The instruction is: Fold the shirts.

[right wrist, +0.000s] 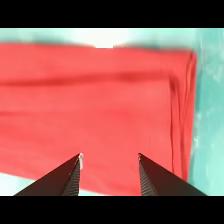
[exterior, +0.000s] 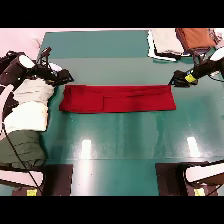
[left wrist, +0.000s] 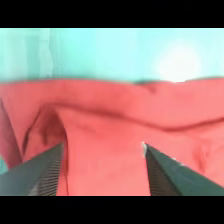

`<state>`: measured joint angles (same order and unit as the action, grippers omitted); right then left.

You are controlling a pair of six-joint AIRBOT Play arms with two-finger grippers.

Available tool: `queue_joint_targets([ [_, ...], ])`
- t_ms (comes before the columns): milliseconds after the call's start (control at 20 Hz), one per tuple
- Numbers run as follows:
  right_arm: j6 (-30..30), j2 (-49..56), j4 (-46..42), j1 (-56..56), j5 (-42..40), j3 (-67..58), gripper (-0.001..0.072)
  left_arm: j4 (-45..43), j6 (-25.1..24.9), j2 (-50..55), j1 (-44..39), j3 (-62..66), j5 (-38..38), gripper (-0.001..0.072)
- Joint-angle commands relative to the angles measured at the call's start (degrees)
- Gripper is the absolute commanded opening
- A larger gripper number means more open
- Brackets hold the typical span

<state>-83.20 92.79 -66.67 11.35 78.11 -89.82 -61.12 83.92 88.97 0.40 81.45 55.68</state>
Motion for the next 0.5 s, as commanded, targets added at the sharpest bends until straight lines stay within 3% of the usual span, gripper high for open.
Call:
queue_joint_targets([
  [0,3.82,3.04,4.13,2.43,3.02,-3.87,0.0421,-0.33,0.07,1.55,0.00,3.45,2.58,0.0559],
  [100,6.51,3.04,4.15,5.92,8.24,-3.61,0.0438,-0.09,-0.48,1.55,0.00,5.22,6.60,0.0141],
  [150,6.84,3.04,4.20,8.15,10.47,-3.02,0.0464,-0.09,-0.48,1.55,-0.02,5.68,7.98,0.0024],
  [250,7.21,3.04,4.72,12.44,11.78,-0.09,0.0541,1.14,-0.39,1.60,-0.50,5.62,8.83,0.0025],
  [450,9.57,3.10,10.64,19.41,7.39,11.32,0.0557,1.14,0.81,1.62,-6.58,5.62,6.43,0.0025],
])
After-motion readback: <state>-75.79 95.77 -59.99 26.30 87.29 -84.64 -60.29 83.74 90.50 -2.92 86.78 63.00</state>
